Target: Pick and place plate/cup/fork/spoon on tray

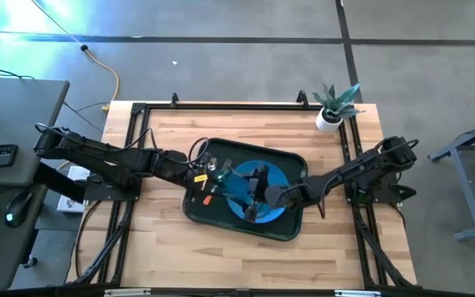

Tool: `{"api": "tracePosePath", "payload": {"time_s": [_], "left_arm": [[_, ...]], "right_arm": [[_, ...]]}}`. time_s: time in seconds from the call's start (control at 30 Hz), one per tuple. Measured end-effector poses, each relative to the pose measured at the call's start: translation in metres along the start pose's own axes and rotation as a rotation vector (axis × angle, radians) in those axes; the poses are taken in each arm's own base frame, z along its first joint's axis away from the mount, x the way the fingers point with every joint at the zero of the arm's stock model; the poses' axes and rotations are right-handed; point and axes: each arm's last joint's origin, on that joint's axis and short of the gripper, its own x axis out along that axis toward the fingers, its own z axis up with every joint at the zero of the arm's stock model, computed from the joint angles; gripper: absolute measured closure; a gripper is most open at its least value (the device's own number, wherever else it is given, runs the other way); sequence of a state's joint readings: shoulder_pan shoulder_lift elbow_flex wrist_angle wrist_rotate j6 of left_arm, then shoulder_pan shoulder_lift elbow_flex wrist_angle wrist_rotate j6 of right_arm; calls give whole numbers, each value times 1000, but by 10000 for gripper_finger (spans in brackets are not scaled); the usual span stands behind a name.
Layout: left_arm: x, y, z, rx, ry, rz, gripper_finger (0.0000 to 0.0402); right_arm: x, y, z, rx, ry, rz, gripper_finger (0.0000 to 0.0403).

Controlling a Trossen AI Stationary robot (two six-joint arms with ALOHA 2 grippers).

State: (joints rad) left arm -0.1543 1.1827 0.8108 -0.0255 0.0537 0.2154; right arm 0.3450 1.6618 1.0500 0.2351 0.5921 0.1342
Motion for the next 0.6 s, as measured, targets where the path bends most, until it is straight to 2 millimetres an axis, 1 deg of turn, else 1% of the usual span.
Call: {"api": "tracePosePath", "payload": {"time_s": [0.07,0.2,0.37,0.4,0.5,0.6], "left_arm": [[-3,1,0,-27,7,22,261],[-10,1,1,-47,5,39,219],[-14,1,-1,-96,27,36,193],[-13,0,-5,-122,35,42,191],[-8,-5,-23,-249,40,107,191],[-2,-14,-42,-308,-127,169,190]], "right_arm": [[-6,4,-7,-23,-21,-58,60],[-18,5,-20,-13,-62,-84,60],[-41,-1,-34,54,-178,-134,60],[-48,-2,-38,67,-208,-144,60],[-69,-8,-51,119,-302,-145,60],[-87,-14,-62,163,-406,-102,60]]}}
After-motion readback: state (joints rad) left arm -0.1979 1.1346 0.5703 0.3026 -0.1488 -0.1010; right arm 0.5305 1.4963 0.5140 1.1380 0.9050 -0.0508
